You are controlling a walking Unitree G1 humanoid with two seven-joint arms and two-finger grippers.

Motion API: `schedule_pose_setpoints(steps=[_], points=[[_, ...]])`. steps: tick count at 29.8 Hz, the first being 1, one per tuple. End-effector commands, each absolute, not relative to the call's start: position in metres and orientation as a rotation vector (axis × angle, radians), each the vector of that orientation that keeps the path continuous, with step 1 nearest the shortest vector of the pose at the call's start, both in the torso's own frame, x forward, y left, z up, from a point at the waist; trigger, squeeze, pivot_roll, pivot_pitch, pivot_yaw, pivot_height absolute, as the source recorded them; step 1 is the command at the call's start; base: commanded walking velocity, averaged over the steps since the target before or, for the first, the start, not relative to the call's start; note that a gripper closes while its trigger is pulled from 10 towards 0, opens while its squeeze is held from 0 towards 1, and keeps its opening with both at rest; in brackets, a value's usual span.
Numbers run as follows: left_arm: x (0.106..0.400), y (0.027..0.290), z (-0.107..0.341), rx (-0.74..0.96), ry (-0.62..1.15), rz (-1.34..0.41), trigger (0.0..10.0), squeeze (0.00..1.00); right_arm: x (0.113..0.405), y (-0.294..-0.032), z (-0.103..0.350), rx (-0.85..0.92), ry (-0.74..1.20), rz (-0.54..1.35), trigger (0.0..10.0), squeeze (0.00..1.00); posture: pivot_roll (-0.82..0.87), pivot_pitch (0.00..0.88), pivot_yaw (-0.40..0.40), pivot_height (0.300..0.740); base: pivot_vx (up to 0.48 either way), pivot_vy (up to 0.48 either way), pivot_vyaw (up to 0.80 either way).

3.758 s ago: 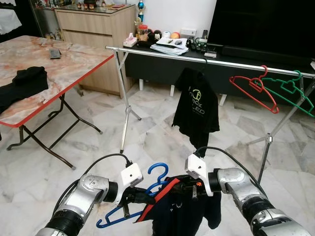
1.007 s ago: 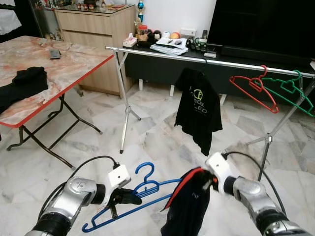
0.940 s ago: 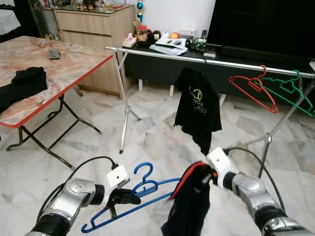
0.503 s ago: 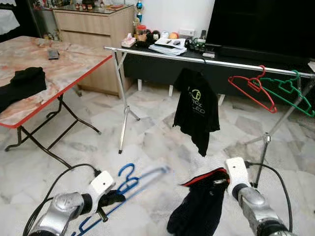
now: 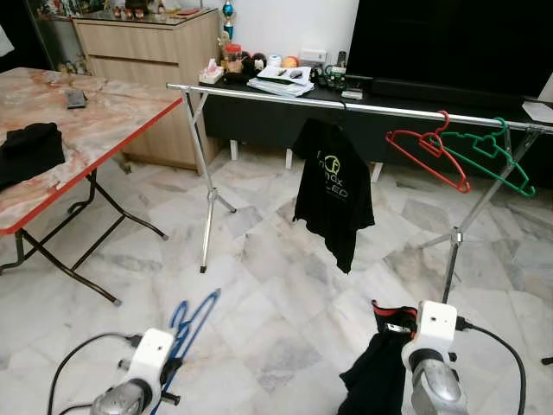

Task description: Hang hanger

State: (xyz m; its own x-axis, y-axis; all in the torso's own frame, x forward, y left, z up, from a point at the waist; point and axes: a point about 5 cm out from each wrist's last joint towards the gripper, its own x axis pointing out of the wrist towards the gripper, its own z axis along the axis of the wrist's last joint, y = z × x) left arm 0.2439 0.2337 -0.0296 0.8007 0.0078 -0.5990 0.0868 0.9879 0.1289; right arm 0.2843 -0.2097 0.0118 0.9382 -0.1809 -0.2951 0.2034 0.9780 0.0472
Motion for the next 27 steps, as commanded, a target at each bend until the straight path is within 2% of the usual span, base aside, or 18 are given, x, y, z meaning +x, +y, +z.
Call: schedule_pose_setpoints(steps=[1,5,6,7,8,9,11,17,27], points=[[0.232,0.241,-0.038,0.128,0.681,0.035,10.0,0.00,0.286,-0.207,0.019,0.083,0.237,-0.203,0.0,0.00,0.01,0.015,0.008,0.740,0.000,0.000,0.00],[0.218,0.245,-0.048,0.172,0.752,0.057,10.0,0.00,0.284,-0.201,0.018,0.088,0.230,-0.193,0.0,0.00,0.01,0.008,0.016,0.740,0.000,0.000,0.00],[0.208,0.244,-0.055,0.182,0.789,0.063,10.0,0.00,0.280,-0.197,0.017,0.096,0.221,-0.192,3.8,0.00,0.01,0.002,0.022,0.740,0.000,0.000,0.00],[0.205,0.244,-0.057,0.185,0.799,0.065,10.0,0.00,0.280,-0.197,0.016,0.098,0.219,-0.192,3.8,0.00,0.01,0.002,0.022,0.740,0.000,0.000,0.00],[0.203,0.245,-0.058,0.183,0.805,0.070,10.0,0.00,0.278,-0.195,0.016,0.099,0.219,-0.191,8.4,0.00,0.00,0.000,0.025,0.740,0.000,0.000,0.00],[0.201,0.245,-0.059,0.174,0.814,0.076,10.0,0.00,0.277,-0.193,0.015,0.101,0.221,-0.191,10.0,0.00,0.00,0.000,0.025,0.740,0.000,0.000,0.00],[0.188,0.245,-0.067,0.156,0.866,0.091,10.0,0.00,0.271,-0.188,0.010,0.092,0.229,-0.184,10.0,0.00,0.00,0.000,0.031,0.740,0.000,0.000,0.00],[0.180,0.246,-0.072,0.170,0.907,0.094,10.0,0.00,0.267,-0.186,0.008,0.101,0.232,-0.204,10.0,0.00,-0.01,0.000,0.040,0.740,0.000,0.000,0.00],[0.167,0.260,-0.074,0.152,0.949,0.120,10.0,0.00,0.265,-0.178,0.011,0.100,0.204,-0.194,10.0,0.00,-0.01,0.000,0.037,0.740,0.000,0.477,0.00]])
